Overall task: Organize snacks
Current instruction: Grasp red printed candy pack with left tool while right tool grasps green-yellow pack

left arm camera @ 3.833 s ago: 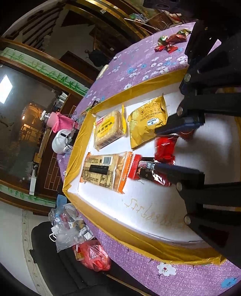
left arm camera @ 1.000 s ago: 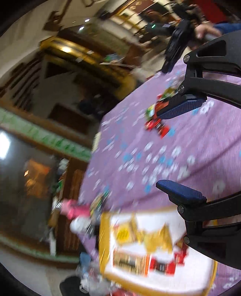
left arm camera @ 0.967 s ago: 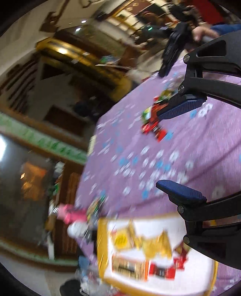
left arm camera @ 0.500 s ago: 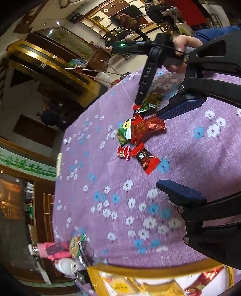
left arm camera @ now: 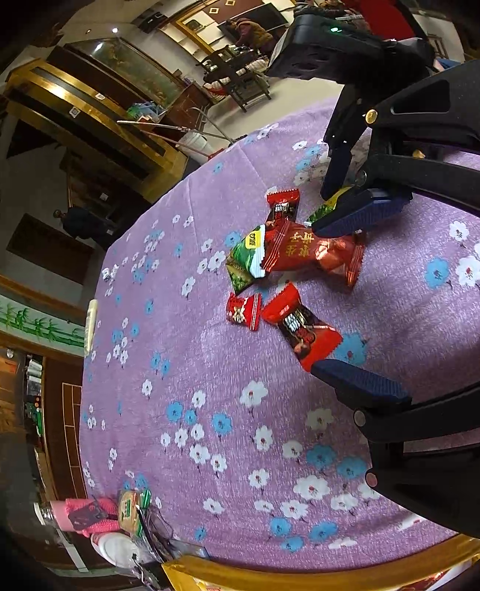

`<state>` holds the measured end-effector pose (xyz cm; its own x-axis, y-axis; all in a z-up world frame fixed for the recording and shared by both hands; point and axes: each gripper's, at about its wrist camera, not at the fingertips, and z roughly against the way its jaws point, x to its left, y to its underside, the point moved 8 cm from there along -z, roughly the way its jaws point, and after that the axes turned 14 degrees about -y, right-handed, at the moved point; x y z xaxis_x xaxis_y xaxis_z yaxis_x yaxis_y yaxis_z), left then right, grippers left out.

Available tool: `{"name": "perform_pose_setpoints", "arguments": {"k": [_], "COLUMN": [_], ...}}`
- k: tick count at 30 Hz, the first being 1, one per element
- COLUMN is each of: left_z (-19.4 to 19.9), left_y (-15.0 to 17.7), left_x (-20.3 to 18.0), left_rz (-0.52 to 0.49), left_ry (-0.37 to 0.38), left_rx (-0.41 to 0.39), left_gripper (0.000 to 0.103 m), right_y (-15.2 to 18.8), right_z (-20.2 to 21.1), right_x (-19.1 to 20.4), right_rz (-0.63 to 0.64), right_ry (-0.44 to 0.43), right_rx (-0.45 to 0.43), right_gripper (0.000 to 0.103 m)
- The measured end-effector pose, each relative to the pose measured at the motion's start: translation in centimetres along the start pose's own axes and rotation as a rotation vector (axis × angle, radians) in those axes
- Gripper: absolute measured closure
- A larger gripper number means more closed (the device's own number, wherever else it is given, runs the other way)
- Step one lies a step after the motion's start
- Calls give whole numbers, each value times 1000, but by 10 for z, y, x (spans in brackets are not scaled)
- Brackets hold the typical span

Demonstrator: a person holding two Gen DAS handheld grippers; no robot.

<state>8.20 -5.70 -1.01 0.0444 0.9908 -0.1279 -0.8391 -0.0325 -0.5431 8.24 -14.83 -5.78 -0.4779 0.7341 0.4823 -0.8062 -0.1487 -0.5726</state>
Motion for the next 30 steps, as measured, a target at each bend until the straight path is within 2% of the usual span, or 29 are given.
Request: {"name": "perform_pose_setpoints", "arguments": {"k": [2, 3, 4, 8, 12, 13, 14, 16, 18, 20, 24, 27, 30], "left_z": [-2, -3, -5, -14, -31, -35, -40, -48, -51, -51, -51, -49, -47], "left_y": [0, 1, 1, 4, 7, 9, 11, 13, 11, 9, 7, 8, 9], "left_x": [-7, -13, -16, -31, -45, -48, -50, -52, -53, -51, -44, -39, -39], "left_rz": [-22, -40, -51, -105, -197, -216, -236, -261, -280, -282, -280, -285, -284], "left_ry": [-2, -1, -1, -9, -33, -38, -45, -60, -89, -103, -95, -121, -114], "left_rx": [0, 0, 2, 3, -2, 3, 8, -6, -44, -75, -88, -111, -110], "left_gripper": [32, 32, 32, 32, 32, 36, 46, 49, 53, 67, 69, 70, 70], "right_y": [1, 1, 0, -2, -6, -7, -8, -8, -9, -10, -11, -10, -10], "right_z": [3, 4, 7, 12, 24, 27, 29, 31, 29, 28, 22, 19, 18], "right_x": [-7, -11, -14, -26, -50, -53, -57, -60, -59, -58, -51, -48, -47], "right_rz": [-15, -31, -55, -91, -187, -205, -221, -236, -219, -195, -120, -70, -49], "right_ry": [25, 26, 11, 39, 82, 85, 91, 96, 109, 132, 196, 240, 257], "right_rx": [-14, -18, -30, -58, -122, -134, -145, -154, -147, -140, -118, -105, -102], "right_gripper": [54, 70, 72, 73, 73, 73, 73, 73, 73, 73, 71, 68, 68]}}
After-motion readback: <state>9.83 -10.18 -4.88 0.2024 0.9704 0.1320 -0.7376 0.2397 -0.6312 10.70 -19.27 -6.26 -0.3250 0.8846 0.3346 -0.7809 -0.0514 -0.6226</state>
